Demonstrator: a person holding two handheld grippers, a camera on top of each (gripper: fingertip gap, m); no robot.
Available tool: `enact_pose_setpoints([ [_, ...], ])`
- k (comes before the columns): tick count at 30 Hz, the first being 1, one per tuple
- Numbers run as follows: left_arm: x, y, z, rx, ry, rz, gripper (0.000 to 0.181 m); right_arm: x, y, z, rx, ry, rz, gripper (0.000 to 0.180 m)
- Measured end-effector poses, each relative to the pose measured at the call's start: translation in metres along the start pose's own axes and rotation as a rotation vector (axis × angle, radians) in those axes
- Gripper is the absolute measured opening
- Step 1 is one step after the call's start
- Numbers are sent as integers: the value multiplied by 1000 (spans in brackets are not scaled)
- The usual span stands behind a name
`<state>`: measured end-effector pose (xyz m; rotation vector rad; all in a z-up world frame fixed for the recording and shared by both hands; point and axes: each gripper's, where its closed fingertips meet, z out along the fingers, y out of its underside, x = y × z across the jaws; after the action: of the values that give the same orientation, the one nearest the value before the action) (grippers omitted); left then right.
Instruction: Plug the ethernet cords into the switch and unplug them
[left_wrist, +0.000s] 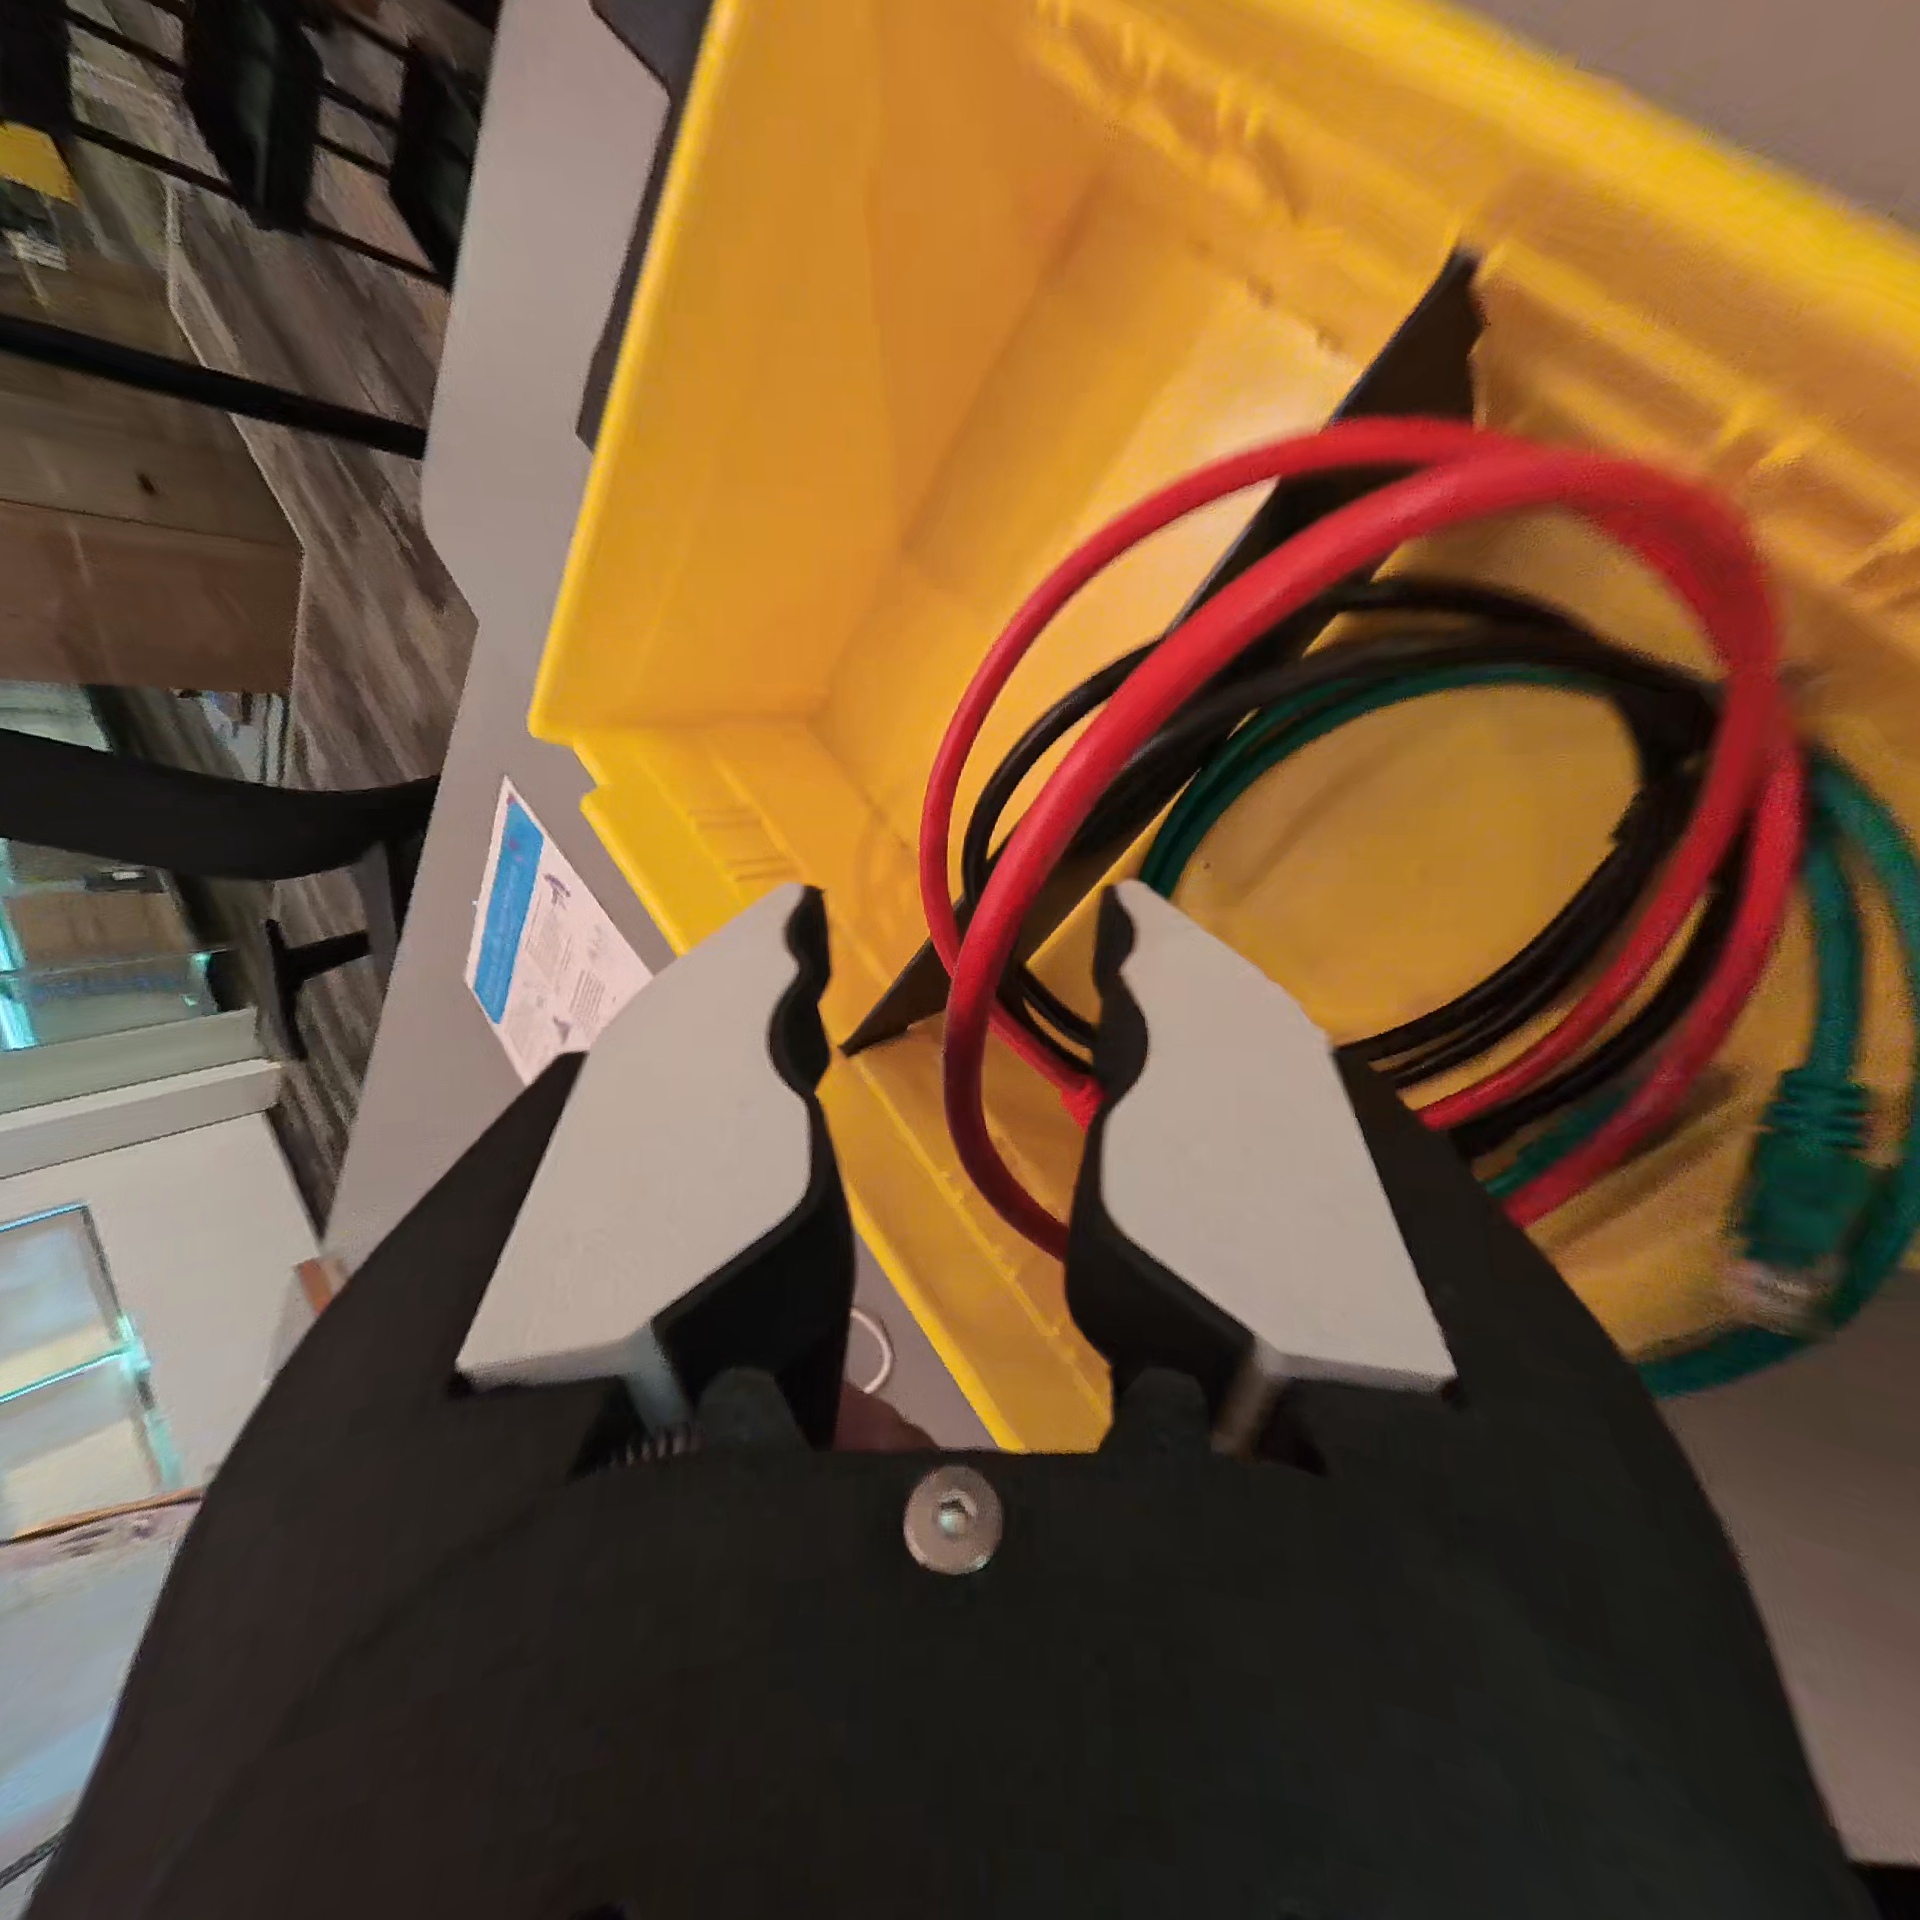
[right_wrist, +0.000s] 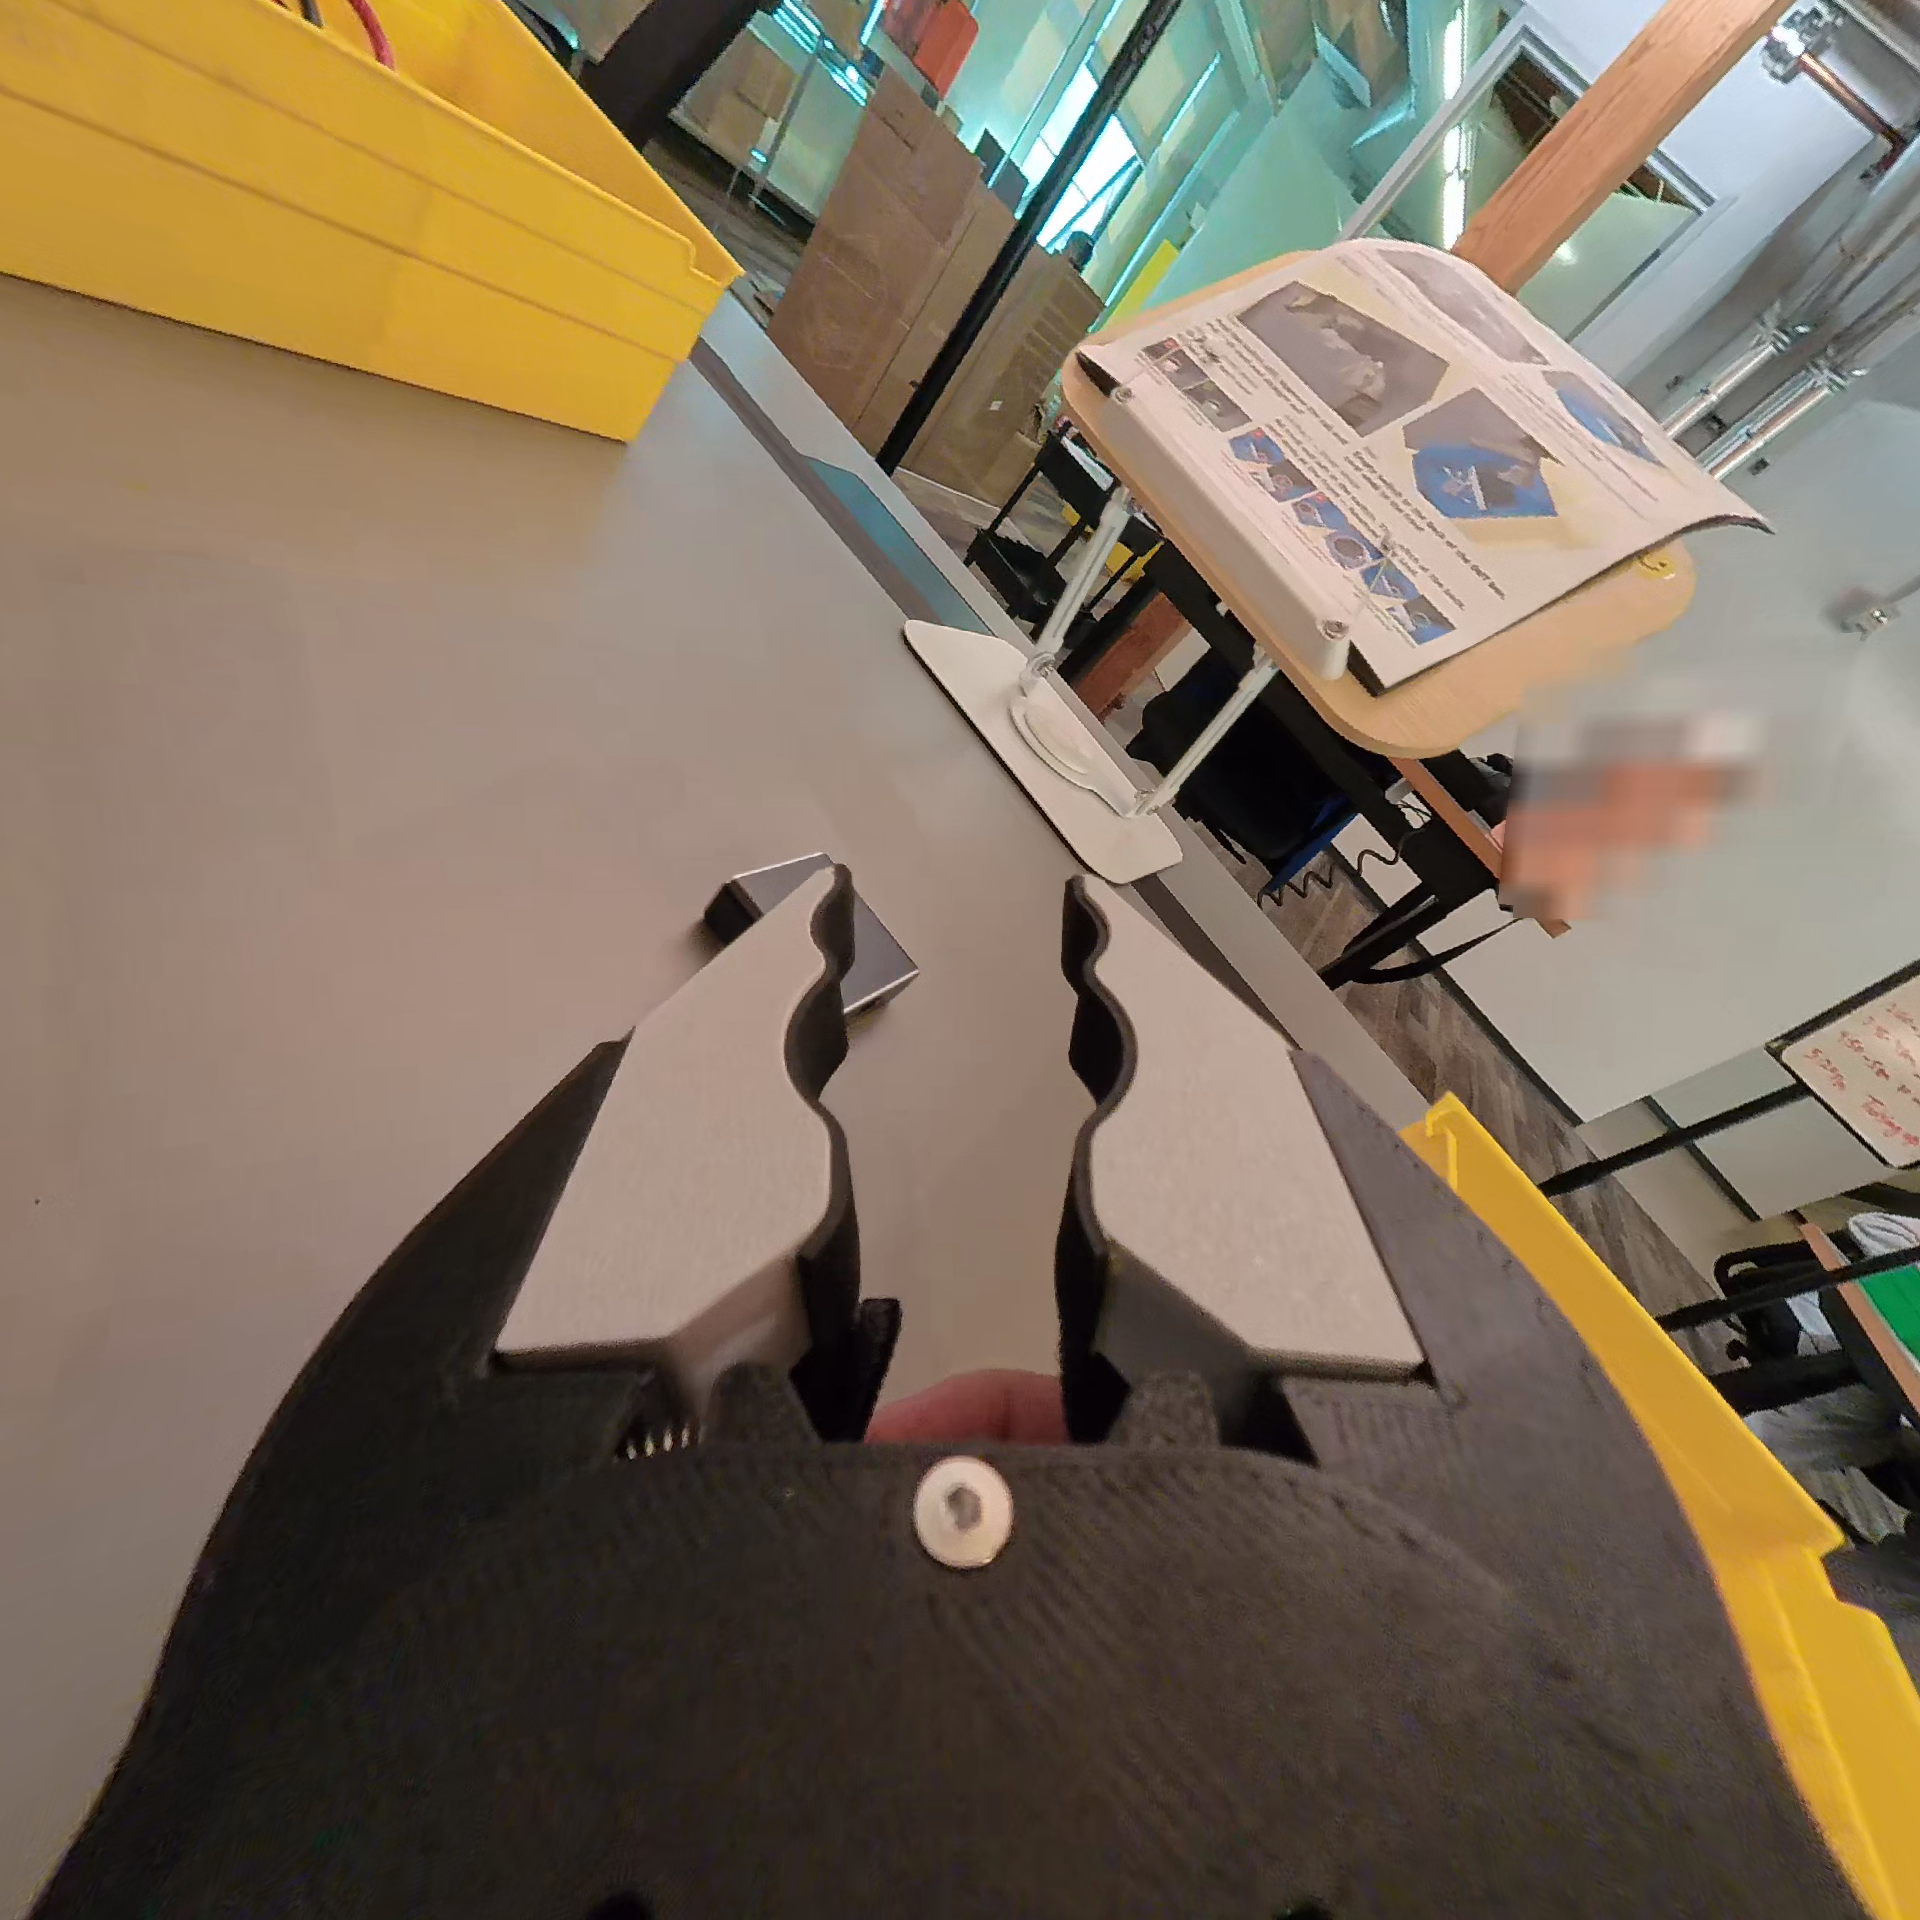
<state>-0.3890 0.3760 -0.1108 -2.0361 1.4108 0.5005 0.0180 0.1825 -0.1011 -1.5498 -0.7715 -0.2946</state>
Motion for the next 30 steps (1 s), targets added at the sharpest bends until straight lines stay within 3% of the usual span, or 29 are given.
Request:
enact_pose_setpoints([
  [4,-9,5,9,26,-77,-8,24,-7,-4,3,11,-19,-21,38],
  [9,-40,-12,-28,120,-206,-62,6,-8,-4,2,16,-25,-20,38],
  [23,-144,-82,-154,368,-512,-224,5,-5,-4,-1,21,-21,-15,38],
  [30,-141,-155,-209,518,-537,-149,6,-4,-3,-1,18,-20,-12,38],
])
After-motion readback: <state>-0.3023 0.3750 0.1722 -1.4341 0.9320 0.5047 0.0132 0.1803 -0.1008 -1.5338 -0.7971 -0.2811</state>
